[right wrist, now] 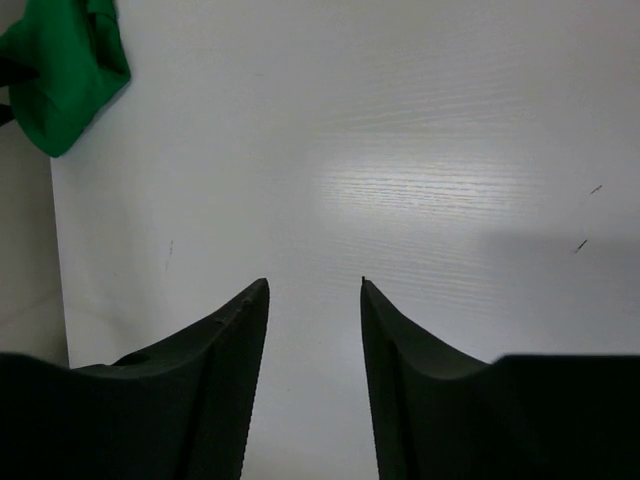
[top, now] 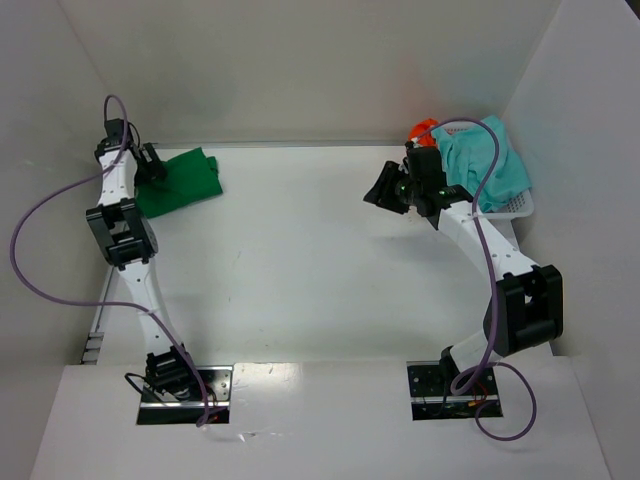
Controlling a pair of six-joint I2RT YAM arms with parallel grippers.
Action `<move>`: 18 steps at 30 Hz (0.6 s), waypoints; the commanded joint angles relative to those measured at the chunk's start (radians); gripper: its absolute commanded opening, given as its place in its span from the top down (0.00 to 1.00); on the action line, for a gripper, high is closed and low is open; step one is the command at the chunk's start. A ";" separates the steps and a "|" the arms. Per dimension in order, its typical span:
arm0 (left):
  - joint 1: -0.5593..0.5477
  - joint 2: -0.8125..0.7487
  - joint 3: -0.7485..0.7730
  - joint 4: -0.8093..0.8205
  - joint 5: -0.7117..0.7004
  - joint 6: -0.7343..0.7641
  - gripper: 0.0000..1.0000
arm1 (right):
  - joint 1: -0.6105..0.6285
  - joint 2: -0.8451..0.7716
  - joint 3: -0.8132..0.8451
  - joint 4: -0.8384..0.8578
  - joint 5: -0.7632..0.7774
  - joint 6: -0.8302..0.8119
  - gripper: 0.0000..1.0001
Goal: Fold and stack the t-shirts
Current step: Put the neatly folded tshirt into the corner of the board with the left arm
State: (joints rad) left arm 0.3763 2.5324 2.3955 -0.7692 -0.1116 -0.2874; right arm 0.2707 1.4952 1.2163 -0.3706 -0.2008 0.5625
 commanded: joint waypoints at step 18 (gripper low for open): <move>-0.085 -0.472 -0.387 0.292 0.007 -0.081 0.10 | -0.007 -0.253 -0.100 0.015 0.023 -0.012 0.06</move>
State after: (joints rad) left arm 0.2878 2.0510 2.1429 -0.6193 -0.1383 -0.3180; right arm 0.2703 1.2922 1.1355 -0.3744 -0.1963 0.5575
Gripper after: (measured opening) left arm 0.930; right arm 0.942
